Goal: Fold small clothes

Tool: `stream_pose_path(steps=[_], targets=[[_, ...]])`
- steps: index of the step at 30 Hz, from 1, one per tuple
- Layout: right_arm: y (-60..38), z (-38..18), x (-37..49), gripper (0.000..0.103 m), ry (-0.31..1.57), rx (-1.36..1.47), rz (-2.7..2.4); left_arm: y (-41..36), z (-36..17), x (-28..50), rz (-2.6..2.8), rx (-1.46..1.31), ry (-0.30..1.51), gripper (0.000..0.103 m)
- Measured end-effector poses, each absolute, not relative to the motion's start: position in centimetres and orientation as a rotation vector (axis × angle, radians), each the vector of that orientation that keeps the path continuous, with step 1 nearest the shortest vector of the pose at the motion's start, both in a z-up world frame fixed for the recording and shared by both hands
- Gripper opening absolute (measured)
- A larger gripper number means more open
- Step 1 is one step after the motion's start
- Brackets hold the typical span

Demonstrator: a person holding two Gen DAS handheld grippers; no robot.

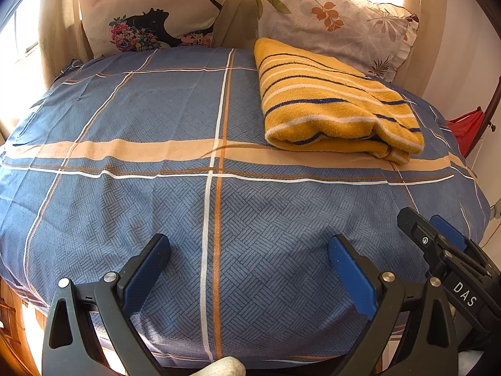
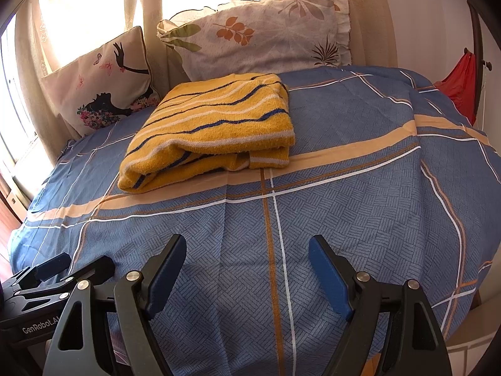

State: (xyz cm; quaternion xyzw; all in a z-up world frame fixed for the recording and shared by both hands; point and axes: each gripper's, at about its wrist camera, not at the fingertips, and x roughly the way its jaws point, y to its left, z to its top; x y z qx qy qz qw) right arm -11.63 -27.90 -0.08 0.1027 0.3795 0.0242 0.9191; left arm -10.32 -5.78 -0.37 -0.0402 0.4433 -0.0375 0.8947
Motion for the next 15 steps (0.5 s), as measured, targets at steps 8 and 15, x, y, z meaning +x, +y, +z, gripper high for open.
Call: stream_pose_path(steps=[8,15], targets=[[-27.80,-0.13,-11.57,0.087,0.782,0.207,0.050,-5.76,-0.40,-10.29,-0.077,-0.085,0.921,0.101],[-27.65,-0.21,-11.59,0.088,0.782,0.204,0.049,-5.71,-0.56,-10.26,-0.079,-0.087,0.924,0.101]])
